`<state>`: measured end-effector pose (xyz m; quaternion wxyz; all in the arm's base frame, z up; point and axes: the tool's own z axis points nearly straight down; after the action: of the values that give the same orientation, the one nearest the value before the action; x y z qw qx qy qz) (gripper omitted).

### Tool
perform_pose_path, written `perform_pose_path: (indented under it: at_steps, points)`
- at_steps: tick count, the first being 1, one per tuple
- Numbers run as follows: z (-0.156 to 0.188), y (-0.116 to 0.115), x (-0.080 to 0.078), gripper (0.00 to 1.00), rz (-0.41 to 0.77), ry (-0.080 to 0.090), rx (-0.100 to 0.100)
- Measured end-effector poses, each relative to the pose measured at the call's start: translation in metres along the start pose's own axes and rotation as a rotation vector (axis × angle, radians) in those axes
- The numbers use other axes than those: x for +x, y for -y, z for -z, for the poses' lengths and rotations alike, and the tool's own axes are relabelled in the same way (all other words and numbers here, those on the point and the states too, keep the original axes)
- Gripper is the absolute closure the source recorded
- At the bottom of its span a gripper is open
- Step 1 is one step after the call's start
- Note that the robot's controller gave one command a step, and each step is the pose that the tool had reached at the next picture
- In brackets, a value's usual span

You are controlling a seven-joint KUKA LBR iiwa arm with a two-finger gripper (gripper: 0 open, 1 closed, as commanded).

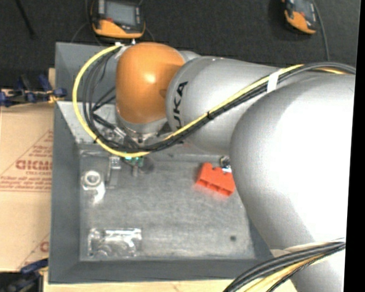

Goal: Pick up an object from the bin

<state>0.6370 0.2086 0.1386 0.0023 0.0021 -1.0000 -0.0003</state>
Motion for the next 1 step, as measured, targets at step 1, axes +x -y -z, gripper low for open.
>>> perform_pose_path:
  at_steps: [1]
  points:
    - [-0.0683, -0.0222, 0.0225, 0.00, 0.205, 0.008, 0.001]
